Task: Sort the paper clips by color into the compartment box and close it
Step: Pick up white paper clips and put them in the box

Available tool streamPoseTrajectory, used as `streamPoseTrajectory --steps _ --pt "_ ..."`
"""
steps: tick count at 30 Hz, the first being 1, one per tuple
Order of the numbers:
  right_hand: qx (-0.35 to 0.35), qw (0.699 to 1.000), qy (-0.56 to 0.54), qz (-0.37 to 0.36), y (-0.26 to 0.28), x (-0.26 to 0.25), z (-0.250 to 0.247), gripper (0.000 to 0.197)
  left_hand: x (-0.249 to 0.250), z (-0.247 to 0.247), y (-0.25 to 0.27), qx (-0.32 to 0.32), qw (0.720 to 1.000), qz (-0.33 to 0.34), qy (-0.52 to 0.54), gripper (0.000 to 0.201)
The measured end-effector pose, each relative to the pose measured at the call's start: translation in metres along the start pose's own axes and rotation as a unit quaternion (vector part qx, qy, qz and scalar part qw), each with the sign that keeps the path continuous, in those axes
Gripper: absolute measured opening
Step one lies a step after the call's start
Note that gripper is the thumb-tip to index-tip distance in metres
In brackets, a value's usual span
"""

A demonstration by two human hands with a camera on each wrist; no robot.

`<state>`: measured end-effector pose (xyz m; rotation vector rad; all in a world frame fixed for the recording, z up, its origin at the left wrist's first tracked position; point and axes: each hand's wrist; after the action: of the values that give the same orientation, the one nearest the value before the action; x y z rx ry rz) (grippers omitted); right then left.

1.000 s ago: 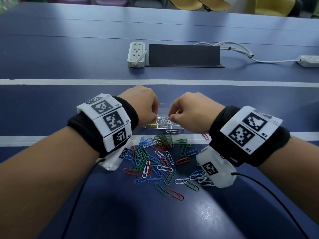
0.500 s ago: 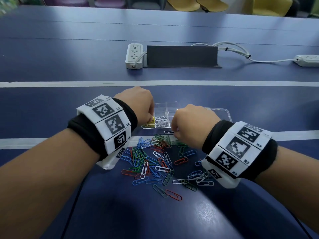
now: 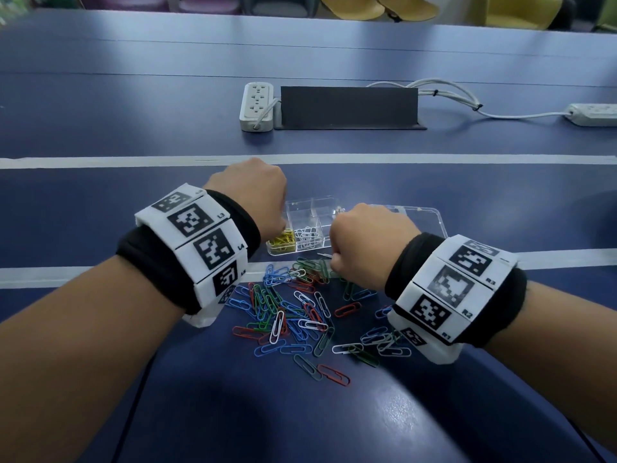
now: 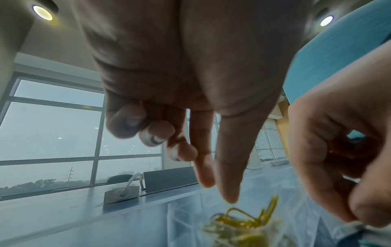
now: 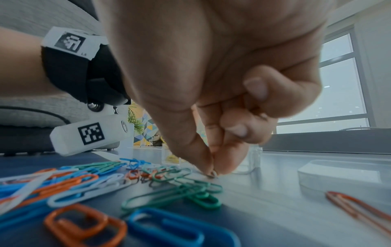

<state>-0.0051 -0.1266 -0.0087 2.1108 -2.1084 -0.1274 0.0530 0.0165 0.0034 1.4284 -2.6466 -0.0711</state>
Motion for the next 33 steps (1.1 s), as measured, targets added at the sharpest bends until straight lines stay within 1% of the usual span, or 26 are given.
streamPoseTrajectory --steps 4,9,15,17,20,23,28,33 --pt "-0.002 1.000 0.003 0.000 0.0006 -0.0008 -0.0015 0.037 -0.0003 -0.0044 0.0043 -0.016 1.000 -0.001 0.003 0.005" --pt "-0.004 1.000 0.007 -0.002 0.0011 -0.0013 -0.0018 0.039 -0.0015 -0.0032 0.0032 -0.055 0.998 0.004 -0.005 0.009" --pt "-0.003 1.000 0.005 -0.006 0.0007 -0.0004 -0.0013 0.039 -0.0032 -0.0032 0.0049 -0.051 0.998 0.032 -0.025 0.021" --pt "-0.002 1.000 0.007 -0.008 0.0012 0.0000 -0.0014 0.039 -0.0029 -0.0022 0.0049 -0.038 0.998 0.044 -0.035 0.022" --pt "-0.003 1.000 0.002 -0.008 0.0016 0.0007 -0.0012 0.038 -0.0022 -0.0033 0.0049 -0.018 0.997 0.064 -0.043 0.022" --pt "-0.005 1.000 -0.001 -0.008 0.0021 0.0013 -0.0012 0.038 0.0018 -0.0038 0.0048 -0.030 0.995 0.076 -0.057 0.020" --pt "-0.010 1.000 0.000 -0.003 0.0040 0.0024 -0.0016 0.038 0.0032 0.0031 0.0015 -0.037 0.995 0.060 -0.073 0.019" --pt "-0.017 1.000 0.002 0.003 0.0048 0.0021 -0.0021 0.039 0.0035 0.0010 -0.0002 -0.064 0.997 0.043 -0.015 0.016"
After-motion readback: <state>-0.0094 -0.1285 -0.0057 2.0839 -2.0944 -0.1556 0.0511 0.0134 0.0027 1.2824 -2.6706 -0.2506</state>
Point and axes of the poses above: each hand's wrist, its own y-axis away from the middle knuckle, its own z-axis out of the palm, x = y × z, and after that the axes turned 13 degrees about z, right-handed
